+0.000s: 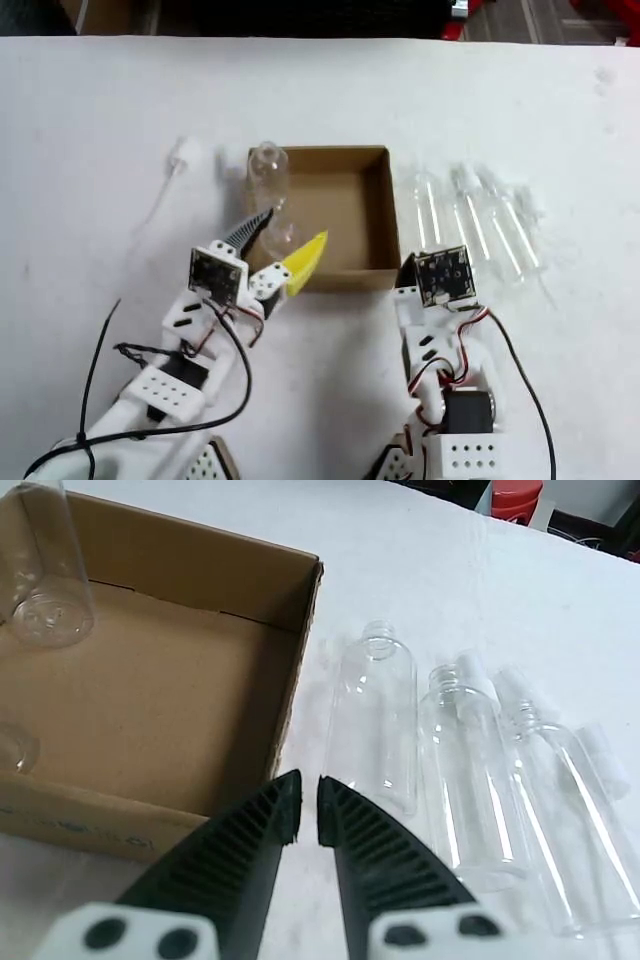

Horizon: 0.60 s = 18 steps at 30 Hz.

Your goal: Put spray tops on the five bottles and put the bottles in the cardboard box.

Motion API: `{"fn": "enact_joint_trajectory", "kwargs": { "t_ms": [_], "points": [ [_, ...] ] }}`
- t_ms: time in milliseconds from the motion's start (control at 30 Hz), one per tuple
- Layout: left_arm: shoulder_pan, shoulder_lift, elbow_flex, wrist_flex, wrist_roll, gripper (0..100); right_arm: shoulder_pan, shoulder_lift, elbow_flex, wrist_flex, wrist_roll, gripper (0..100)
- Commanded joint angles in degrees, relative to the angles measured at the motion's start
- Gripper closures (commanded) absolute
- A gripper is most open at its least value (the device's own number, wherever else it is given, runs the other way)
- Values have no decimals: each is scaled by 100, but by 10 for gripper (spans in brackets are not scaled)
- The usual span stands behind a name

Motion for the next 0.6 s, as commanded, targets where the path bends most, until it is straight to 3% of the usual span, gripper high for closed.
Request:
{"fn": "enact_joint_trajectory", "kwargs": {
  "t_ms": [0, 233, 567],
  "points": [
    [22, -22, -9, -9, 105, 728, 57, -13, 53, -4, 70, 977],
    [-92, -866, -18, 246, 149, 728, 57, -13, 53, -13, 70, 977],
    [-971, -4180, -114, 3385, 1213, 727, 13, -13, 53, -4, 70, 977]
  ]
}}
